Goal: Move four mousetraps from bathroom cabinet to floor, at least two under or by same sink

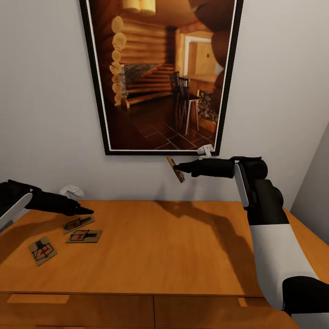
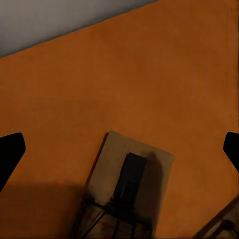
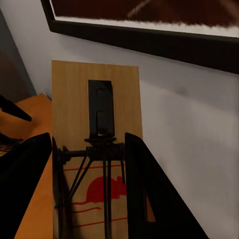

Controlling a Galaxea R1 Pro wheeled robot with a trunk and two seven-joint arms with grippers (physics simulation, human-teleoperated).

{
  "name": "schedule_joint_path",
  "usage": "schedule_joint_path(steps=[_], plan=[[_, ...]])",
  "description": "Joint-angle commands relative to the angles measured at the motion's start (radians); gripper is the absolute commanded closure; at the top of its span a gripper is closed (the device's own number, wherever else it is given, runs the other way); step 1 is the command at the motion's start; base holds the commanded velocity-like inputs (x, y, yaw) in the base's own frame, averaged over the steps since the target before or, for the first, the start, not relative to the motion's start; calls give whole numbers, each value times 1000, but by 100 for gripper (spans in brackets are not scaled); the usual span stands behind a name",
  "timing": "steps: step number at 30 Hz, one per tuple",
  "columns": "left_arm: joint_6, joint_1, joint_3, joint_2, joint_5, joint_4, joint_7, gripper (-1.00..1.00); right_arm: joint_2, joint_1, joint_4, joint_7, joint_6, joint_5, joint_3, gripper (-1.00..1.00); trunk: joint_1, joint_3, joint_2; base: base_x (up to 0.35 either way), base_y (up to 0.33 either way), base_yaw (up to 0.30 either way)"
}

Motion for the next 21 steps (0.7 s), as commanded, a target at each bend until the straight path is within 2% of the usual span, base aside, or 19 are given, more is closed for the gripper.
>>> schedule_joint_path(steps=[1,13,21], plan=[[4,-2,-3,2,0,-2,-11,-100,0,-1,-1,5,5,4,0,100,0,-1,-1,0,0,0],[5,-2,-7,7,0,-16,-28,-100,0,-1,-1,5,5,5,0,100,0,-1,-1,0,0,0],[5,0,-13,36,0,-18,-29,-100,0,-1,2,4,7,6,-1,100,0,-1,-1,0,0,0]])
